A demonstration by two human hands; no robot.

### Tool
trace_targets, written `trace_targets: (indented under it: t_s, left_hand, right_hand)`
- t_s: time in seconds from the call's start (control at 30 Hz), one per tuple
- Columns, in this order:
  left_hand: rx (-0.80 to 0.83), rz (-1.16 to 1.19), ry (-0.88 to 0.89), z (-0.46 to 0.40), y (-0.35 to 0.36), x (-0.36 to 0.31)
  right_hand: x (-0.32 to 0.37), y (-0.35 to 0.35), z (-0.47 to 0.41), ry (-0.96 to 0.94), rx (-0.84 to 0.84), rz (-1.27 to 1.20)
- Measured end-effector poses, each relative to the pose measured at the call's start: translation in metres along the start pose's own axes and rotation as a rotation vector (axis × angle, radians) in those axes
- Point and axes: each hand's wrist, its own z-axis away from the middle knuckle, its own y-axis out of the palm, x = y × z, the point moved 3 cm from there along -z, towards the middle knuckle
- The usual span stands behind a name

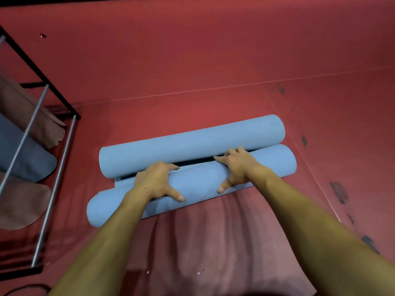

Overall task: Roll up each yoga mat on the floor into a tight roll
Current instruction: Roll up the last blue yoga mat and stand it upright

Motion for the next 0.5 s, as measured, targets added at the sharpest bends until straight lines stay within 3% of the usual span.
trace_targets:
  t_s: [0.13, 0.3, 0.5]
  left_hand:
    - [-0.071, 0.046, 0.001, -0.003, -0.004, 0.0]
    - [-0.059, -0.093, 0.08, -0.004, 0.001, -0.015]
    - [0.0, -0.058, 0.087, -0.004, 0.0, -0.012]
  right_hand:
    - [-0.005, -0.006, -0.002, 0.035, -0.048, -0.128]
    - [-0.002, -0.011, -0.005, -0.008, 0.023, 0.046]
    - [-0.003, -0.01, -0.005, 0.0, 0.08, 0.023]
